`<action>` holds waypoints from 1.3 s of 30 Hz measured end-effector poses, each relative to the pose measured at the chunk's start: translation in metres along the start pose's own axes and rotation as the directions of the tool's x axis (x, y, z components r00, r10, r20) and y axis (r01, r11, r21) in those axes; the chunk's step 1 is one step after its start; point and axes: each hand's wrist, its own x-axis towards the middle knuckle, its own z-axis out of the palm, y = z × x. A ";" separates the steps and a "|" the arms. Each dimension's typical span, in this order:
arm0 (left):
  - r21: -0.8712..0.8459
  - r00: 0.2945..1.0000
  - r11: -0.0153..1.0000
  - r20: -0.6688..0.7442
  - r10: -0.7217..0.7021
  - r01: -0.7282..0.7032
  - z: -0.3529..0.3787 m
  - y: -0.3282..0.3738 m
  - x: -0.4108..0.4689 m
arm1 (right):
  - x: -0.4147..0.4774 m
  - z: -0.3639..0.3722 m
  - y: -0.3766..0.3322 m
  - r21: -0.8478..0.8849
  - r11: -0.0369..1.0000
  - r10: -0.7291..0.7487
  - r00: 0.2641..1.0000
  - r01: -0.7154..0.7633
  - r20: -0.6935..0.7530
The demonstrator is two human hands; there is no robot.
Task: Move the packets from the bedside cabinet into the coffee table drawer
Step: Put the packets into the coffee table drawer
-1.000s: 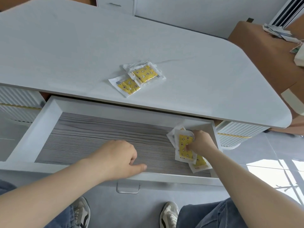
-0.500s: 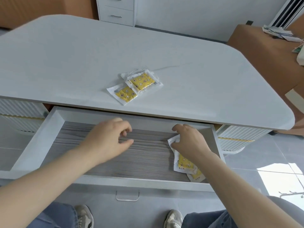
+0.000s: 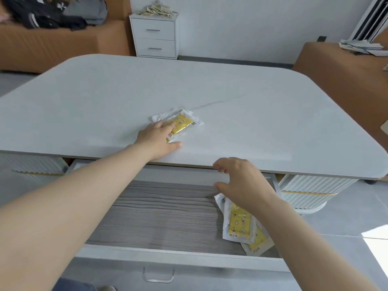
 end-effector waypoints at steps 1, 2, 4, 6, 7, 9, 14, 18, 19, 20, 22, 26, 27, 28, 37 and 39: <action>-0.006 1.000 1.000 -0.005 0.002 -0.002 0.001 0.001 0.002 | 0.000 -0.001 0.001 0.008 1.000 -0.001 1.000 0.001 -0.004; -0.023 1.000 1.000 -0.016 0.015 -0.015 0.001 0.001 0.000 | 0.000 -0.002 0.003 0.016 1.000 -0.001 1.000 0.001 -0.007; -0.057 0.997 0.996 -0.043 0.067 -0.069 0.001 0.002 -0.008 | 0.001 -0.002 0.004 0.029 1.000 0.002 1.000 -0.002 -0.014; -0.062 0.990 0.989 -0.058 0.129 -0.133 0.001 0.000 -0.022 | 0.004 -0.002 0.004 0.037 0.999 0.012 1.000 -0.011 -0.018; -0.067 0.986 0.985 -0.057 0.154 -0.158 0.002 -0.003 -0.029 | 0.005 -0.002 0.004 0.039 0.999 0.019 1.000 -0.019 -0.019; -0.081 0.978 0.976 -0.063 0.197 -0.202 0.005 -0.009 -0.043 | 0.008 -0.002 0.002 0.042 0.999 0.027 0.999 -0.025 -0.032; -0.082 0.960 0.957 0.018 0.279 -0.277 0.003 -0.025 -0.070 | 0.026 -0.010 -0.006 0.022 1.000 -0.008 0.994 0.011 -0.110; -0.011 0.938 0.939 -0.049 0.342 -0.343 -0.002 -0.040 -0.079 | 0.060 -0.017 -0.015 -0.044 0.998 -0.051 0.990 0.045 -0.134; -0.021 0.936 0.938 -0.075 0.343 -0.346 -0.004 -0.042 -0.080 | 0.072 -0.017 -0.018 -0.059 0.996 -0.067 0.990 0.060 -0.122; -0.036 0.940 0.941 -0.079 0.333 -0.336 -0.007 -0.043 -0.080 | 0.083 -0.017 -0.023 -0.069 0.995 -0.080 0.991 0.073 -0.107; -0.063 0.950 0.948 -0.056 0.308 -0.311 -0.010 -0.046 -0.077 | 0.109 -0.014 -0.033 -0.087 0.990 -0.113 0.991 0.106 -0.077; -0.066 0.947 0.945 -0.058 0.317 -0.320 -0.013 -0.050 -0.075 | 0.158 -0.005 -0.055 -0.127 0.979 -0.162 0.987 0.160 -0.004; -0.062 0.948 0.947 -0.056 0.312 -0.315 -0.014 -0.053 -0.076 | 0.168 -0.002 -0.060 -0.130 0.978 -0.162 0.986 0.164 0.030; -0.063 0.949 0.948 -0.059 0.310 -0.313 -0.016 -0.056 -0.078 | 0.175 -0.001 -0.063 -0.127 0.978 -0.157 0.985 0.164 0.068; -0.109 0.957 0.953 -0.098 0.272 -0.282 -0.029 -0.089 -0.082 | 0.154 0.022 -0.037 -0.159 0.980 -0.099 0.983 0.123 0.155; -0.104 0.959 0.955 -0.097 0.267 -0.277 -0.030 -0.087 -0.084 | 0.126 0.022 -0.032 -0.136 0.984 -0.098 0.988 0.114 0.118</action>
